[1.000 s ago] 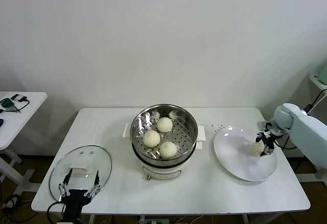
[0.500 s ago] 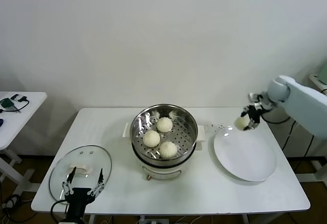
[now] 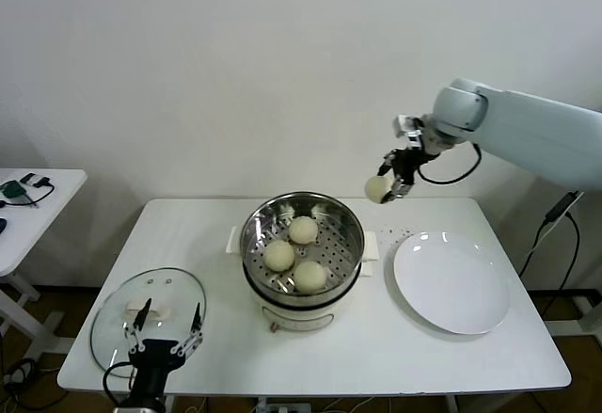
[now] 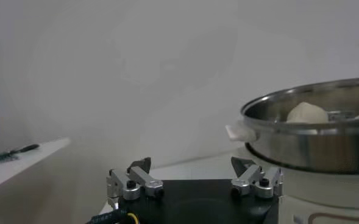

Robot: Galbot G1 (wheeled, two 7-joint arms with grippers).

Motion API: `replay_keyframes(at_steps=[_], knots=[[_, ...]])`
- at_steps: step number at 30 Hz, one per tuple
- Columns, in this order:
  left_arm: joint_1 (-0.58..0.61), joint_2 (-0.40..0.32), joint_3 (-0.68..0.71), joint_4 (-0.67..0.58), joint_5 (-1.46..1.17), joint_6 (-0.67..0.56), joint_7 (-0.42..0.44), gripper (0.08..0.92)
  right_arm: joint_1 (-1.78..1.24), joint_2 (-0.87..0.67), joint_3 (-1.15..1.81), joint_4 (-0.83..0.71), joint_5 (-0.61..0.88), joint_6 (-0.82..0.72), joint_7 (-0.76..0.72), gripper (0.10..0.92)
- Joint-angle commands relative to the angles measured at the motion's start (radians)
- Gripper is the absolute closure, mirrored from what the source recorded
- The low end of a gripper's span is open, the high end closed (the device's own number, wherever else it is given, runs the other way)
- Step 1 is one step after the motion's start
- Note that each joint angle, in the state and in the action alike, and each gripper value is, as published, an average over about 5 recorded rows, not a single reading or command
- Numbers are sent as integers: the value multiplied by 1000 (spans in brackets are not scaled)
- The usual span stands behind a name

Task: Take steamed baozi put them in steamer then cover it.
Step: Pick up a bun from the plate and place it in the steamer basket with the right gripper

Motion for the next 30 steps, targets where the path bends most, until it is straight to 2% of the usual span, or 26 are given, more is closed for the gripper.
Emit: replay_keyframes(at_steps=[1, 11, 30], knots=[[8, 2, 20, -28, 17, 2, -4, 177, 127, 197, -193, 143, 220, -150, 125, 366], [23, 5, 6, -28, 9, -7, -4, 177, 13, 311, -171, 114, 198, -212, 191, 364], [-9, 7, -6, -12, 11, 13, 5, 177, -74, 303, -190, 92, 134, -207, 190, 352]])
